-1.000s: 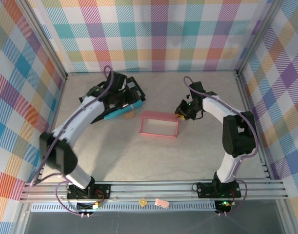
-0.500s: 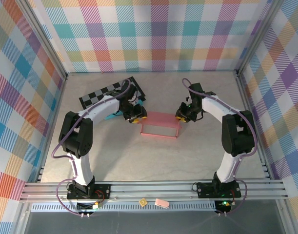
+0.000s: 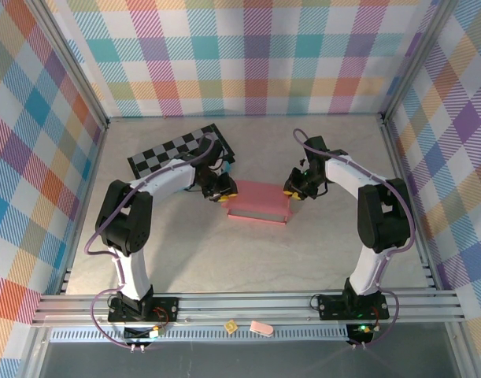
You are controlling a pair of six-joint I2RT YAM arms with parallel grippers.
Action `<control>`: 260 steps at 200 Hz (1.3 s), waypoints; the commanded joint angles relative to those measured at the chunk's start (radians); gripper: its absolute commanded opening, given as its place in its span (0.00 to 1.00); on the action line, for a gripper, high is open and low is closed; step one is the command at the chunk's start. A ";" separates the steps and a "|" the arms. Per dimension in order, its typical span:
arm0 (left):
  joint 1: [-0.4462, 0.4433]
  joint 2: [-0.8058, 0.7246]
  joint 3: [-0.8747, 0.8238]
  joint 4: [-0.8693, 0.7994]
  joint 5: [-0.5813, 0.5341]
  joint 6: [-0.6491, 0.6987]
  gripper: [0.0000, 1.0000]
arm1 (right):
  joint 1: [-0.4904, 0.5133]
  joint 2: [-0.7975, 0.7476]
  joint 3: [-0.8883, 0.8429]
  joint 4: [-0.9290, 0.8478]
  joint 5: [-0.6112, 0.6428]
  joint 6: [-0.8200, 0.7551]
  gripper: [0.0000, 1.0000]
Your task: Fold the paper box
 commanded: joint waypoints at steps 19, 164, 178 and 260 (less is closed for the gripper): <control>-0.031 -0.021 -0.034 0.023 -0.008 -0.025 0.25 | 0.007 -0.016 -0.026 -0.014 -0.003 -0.024 0.23; -0.052 -0.031 -0.066 0.015 -0.048 -0.023 0.14 | 0.006 -0.096 -0.048 -0.070 0.024 -0.035 0.35; -0.053 -0.035 -0.066 0.011 -0.054 -0.022 0.13 | 0.006 -0.112 -0.068 -0.067 0.009 -0.032 0.35; -0.056 -0.061 -0.038 -0.039 -0.087 -0.009 0.30 | 0.006 -0.142 -0.190 -0.023 -0.014 -0.041 0.46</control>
